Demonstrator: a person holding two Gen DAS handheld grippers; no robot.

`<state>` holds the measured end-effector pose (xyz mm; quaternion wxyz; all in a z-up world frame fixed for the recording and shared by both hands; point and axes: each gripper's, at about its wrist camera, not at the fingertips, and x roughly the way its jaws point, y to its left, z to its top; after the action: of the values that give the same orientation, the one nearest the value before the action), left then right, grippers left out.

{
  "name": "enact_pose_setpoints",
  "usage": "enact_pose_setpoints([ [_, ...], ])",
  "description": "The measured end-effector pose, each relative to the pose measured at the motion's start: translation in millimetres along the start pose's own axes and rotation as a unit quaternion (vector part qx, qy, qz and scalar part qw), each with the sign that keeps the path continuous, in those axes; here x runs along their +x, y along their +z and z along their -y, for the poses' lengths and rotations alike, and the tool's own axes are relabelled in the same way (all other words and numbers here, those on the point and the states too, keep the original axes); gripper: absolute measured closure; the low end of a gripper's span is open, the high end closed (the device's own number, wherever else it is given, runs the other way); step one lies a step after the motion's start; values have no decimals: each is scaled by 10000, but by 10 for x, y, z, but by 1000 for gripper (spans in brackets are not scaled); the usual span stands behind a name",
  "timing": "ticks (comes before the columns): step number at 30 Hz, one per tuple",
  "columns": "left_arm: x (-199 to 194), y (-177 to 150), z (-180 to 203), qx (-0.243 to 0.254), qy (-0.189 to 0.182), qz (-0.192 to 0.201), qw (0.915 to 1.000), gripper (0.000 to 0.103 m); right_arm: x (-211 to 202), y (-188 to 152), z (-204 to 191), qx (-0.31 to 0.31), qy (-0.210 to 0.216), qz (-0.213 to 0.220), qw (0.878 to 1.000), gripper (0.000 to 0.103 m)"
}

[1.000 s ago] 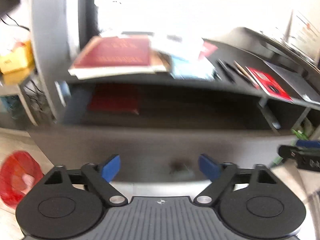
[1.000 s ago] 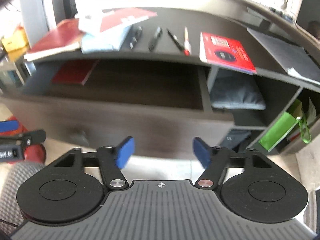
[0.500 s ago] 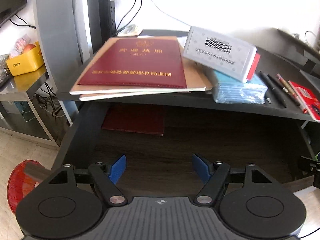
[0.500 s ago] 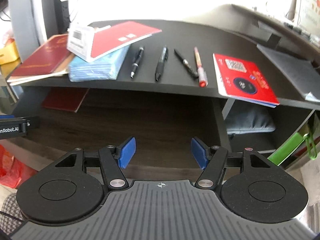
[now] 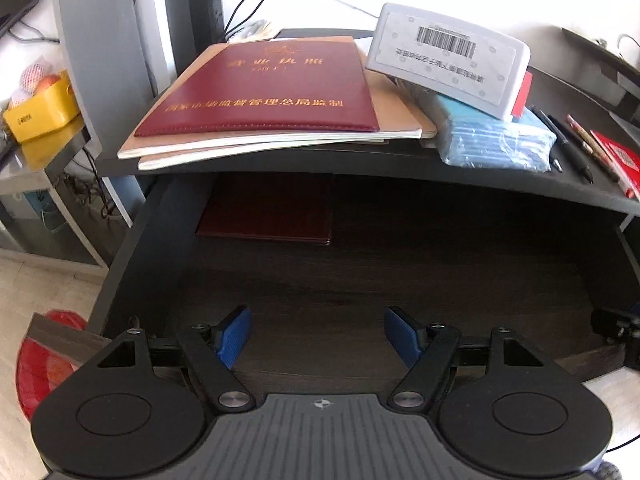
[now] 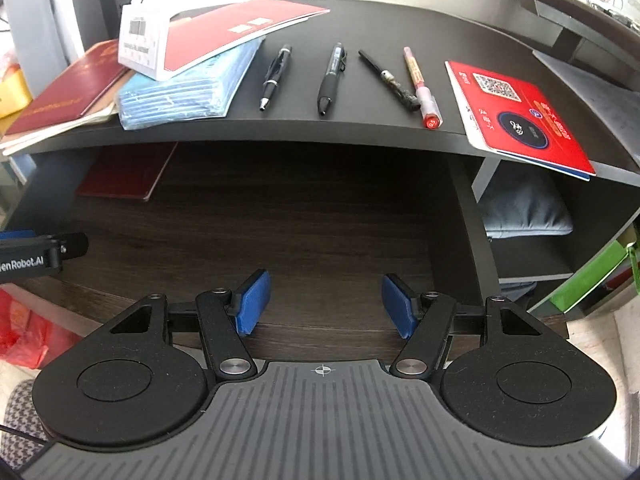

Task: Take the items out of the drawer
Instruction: 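Release the knob and back the left gripper away from the drawer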

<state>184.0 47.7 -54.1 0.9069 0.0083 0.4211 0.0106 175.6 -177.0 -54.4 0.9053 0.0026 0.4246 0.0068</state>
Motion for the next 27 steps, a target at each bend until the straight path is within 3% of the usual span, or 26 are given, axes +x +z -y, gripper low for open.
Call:
enact_pose_setpoints([
  [11,-207,-205,9,161,0,135,9998,32,-105,-134,-50,19,-143,-64,9999,35],
  [27,-638,-716,-4,169,23,105,9998,33,-503,-644,-91,-164,-61,-210,9996,35],
])
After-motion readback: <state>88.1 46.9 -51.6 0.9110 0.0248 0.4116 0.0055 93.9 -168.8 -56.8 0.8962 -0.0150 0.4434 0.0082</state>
